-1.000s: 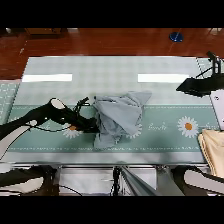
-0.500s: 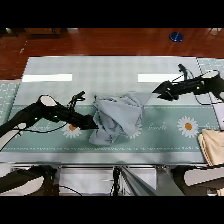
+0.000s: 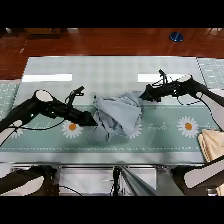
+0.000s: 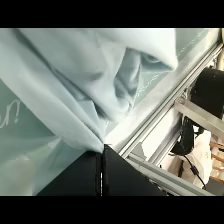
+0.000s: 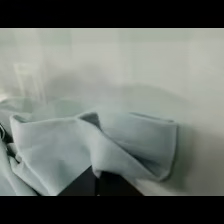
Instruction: Fold the shirts.
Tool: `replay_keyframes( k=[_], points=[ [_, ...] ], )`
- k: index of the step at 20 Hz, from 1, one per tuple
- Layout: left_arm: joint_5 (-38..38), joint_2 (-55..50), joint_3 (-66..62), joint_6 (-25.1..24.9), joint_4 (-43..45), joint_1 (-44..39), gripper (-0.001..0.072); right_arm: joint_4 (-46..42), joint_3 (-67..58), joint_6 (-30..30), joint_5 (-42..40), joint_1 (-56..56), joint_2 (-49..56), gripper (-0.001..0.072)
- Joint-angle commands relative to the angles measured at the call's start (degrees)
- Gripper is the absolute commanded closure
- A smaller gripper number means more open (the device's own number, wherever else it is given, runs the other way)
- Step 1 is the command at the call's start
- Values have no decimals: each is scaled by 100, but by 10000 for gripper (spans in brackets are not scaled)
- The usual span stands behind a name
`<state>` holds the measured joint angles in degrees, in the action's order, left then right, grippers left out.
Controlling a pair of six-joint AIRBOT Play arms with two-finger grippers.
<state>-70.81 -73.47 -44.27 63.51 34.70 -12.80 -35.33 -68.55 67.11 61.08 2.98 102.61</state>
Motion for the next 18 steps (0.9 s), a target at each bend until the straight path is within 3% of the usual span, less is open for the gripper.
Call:
replay_keyframes(
  k=[1, 5, 9, 12, 15, 18],
  points=[
    [-267, 216, -610, -7, 4, 149, 690, 1176, -188, -531, 811, 284, -361, 692],
    [-487, 1005, -2131, 76, 2, 682, 690, 1956, -807, -697, 1655, 997, -1867, 692],
    [-437, 1958, -4148, 549, 55, 1790, 690, 1801, -2068, -393, 1126, 1762, -3591, 692],
    [-426, 2549, -5528, 1143, 1067, 2929, 690, 363, -2994, 396, 343, 2223, -4485, 693],
    [-466, 3077, -6000, 1467, 2490, 3882, 690, -1884, -3617, 1534, 520, 2328, -5047, 693],
    [-997, 3362, -5998, 1720, 2542, 3904, 690, -2127, -3668, 1716, 1156, 2328, -5442, 692]
  ],
)
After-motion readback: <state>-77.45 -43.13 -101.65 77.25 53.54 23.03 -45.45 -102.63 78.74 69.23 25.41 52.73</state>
